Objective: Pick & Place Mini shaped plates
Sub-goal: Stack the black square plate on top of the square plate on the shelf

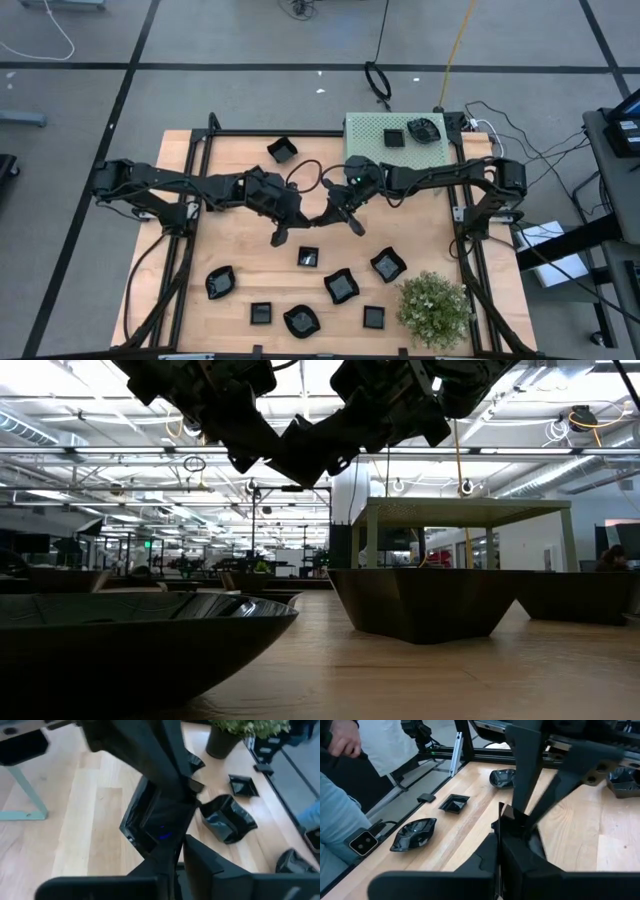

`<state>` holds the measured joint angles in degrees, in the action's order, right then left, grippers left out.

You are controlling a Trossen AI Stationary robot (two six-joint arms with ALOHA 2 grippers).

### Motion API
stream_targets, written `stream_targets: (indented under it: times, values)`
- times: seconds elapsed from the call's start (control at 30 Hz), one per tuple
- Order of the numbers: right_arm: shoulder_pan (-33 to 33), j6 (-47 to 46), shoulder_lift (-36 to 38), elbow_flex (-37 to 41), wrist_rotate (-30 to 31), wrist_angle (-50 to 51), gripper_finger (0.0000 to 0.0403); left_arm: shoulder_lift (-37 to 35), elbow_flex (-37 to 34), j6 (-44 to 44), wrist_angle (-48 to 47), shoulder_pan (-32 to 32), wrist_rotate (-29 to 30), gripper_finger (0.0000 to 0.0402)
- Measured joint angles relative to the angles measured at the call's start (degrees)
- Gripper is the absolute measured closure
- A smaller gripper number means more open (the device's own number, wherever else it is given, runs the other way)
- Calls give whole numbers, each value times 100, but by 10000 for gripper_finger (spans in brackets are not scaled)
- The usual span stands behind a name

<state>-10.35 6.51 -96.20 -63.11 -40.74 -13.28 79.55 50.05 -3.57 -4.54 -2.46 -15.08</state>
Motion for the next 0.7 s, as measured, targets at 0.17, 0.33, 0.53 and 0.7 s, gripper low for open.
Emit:
stream_targets:
  times: [0.17,0.33,0.53,0.7]
  values:
    - [-2,-48,0,0,10,-23,400,0,0,-251,159,16,19,319]
    - [-38,-42,0,0,16,-26,401,0,-1,-734,390,24,14,258]
    - [-231,-211,11,0,1,55,401,0,1,-897,869,-14,44,189]
    - [-487,-226,249,0,42,783,401,0,0,-806,1294,-184,752,154]
